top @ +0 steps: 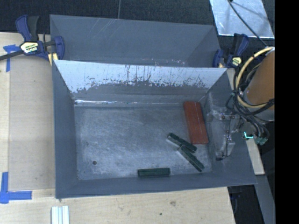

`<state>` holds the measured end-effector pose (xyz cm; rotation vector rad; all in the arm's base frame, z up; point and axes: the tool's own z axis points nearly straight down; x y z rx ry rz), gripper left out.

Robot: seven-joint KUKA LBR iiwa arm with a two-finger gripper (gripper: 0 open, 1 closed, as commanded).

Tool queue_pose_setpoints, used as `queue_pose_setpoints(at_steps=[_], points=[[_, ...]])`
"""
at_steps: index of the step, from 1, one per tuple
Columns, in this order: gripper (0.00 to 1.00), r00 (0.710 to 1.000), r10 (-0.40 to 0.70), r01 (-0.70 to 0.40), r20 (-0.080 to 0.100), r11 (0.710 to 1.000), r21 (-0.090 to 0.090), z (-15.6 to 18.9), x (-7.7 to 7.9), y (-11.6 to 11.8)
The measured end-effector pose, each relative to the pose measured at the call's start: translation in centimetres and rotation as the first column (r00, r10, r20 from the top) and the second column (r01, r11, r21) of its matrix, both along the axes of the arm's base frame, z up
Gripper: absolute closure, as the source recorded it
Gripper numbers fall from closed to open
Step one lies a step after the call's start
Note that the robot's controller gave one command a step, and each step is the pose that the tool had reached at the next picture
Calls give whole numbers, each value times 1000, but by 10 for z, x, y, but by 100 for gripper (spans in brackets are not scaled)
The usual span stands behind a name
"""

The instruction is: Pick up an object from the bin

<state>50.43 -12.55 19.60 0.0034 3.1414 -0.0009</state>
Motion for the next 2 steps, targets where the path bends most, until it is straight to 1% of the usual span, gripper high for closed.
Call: queue_pose_setpoints(at_steps=[1, 2], points=[[0, 973, 231, -231, 6, 973, -2, -116, 71, -19], [0, 890, 457, -457, 2, 889, 10, -124, 109, -26]])
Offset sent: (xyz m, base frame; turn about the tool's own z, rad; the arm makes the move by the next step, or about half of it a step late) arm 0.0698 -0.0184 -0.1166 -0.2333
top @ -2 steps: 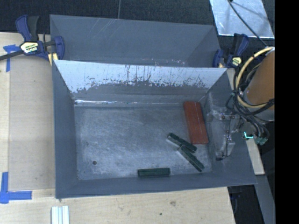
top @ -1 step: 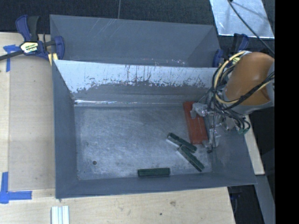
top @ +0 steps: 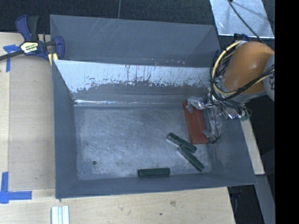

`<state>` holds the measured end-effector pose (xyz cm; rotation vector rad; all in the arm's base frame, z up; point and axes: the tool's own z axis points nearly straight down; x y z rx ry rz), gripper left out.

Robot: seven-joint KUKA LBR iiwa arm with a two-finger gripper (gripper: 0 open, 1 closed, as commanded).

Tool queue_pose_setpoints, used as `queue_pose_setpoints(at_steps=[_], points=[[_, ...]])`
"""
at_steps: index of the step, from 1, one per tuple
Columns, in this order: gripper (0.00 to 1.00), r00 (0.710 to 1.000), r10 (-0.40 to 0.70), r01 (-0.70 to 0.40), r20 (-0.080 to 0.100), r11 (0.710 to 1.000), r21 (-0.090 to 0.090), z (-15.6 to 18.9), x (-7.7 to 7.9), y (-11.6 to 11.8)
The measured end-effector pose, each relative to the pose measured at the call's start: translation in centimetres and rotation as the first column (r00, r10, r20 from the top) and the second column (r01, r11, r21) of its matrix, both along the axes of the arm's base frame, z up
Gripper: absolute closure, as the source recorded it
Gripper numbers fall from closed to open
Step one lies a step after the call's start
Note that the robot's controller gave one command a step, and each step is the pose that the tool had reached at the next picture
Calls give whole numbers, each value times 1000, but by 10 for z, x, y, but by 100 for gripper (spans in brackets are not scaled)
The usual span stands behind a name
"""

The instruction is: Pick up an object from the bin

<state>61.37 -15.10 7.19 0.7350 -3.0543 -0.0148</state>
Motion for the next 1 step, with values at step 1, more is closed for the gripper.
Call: queue_pose_setpoints(at_steps=[1], points=[[0, 982, 189, -189, 11, 982, -8, 43, 10, 94]])
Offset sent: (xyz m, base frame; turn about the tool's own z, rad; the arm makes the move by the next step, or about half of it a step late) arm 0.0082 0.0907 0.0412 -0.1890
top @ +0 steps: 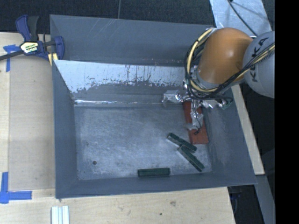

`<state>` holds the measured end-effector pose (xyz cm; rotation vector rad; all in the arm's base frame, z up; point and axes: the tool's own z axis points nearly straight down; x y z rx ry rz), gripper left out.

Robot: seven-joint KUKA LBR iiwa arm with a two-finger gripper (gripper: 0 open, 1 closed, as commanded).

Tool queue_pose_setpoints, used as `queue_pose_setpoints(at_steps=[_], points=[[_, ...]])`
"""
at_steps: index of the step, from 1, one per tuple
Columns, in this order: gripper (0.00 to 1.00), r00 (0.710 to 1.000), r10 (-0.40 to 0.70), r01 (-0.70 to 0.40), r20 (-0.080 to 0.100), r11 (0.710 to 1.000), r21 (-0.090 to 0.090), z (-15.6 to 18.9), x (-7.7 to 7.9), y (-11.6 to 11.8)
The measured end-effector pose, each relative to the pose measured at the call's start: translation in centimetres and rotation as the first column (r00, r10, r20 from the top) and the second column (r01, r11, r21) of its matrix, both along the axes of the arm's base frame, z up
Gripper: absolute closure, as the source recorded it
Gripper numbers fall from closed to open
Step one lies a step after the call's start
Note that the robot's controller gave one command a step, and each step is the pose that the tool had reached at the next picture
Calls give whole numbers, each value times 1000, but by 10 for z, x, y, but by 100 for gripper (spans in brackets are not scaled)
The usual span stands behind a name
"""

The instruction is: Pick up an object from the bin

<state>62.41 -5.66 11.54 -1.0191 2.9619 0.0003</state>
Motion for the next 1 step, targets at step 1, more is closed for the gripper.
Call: queue_pose_setpoints(at_steps=[1], points=[[0, 999, 32, -32, -11, 999, -3, -45, -66, -41]])
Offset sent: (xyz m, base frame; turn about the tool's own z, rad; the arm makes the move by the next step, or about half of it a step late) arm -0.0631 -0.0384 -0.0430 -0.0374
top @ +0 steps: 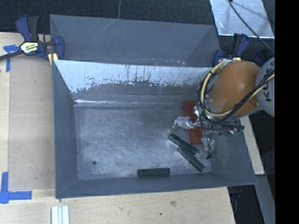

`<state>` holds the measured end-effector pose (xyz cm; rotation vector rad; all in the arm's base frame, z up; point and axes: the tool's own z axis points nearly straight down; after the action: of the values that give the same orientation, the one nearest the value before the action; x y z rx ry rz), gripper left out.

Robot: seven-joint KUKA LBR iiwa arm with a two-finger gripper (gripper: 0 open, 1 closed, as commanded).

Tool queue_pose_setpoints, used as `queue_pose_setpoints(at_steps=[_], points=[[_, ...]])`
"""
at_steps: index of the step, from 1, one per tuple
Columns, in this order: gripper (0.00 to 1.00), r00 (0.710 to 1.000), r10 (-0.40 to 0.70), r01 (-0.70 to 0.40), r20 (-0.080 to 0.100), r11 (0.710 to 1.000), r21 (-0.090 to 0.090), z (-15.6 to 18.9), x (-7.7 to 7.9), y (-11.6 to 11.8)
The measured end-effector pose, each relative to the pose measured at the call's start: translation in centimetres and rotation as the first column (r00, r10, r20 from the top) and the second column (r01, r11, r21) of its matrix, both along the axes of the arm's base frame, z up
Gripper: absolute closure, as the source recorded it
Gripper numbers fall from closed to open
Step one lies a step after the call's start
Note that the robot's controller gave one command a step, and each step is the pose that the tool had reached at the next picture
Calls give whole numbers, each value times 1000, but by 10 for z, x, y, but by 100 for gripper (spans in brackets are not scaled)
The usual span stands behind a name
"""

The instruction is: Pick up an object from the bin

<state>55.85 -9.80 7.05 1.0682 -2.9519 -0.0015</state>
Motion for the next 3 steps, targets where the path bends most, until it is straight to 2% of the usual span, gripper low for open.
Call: queue_pose_setpoints(at_steps=[1, 2, 3], points=[[0, 999, 42, -42, 5, 999, 2, 34, -8, 49], [0, 1000, 10, -10, 0, 1000, 0, 20, -8, 29], [0, 1000, 11, -11, 1, 1000, 0, 20, -8, 30]])
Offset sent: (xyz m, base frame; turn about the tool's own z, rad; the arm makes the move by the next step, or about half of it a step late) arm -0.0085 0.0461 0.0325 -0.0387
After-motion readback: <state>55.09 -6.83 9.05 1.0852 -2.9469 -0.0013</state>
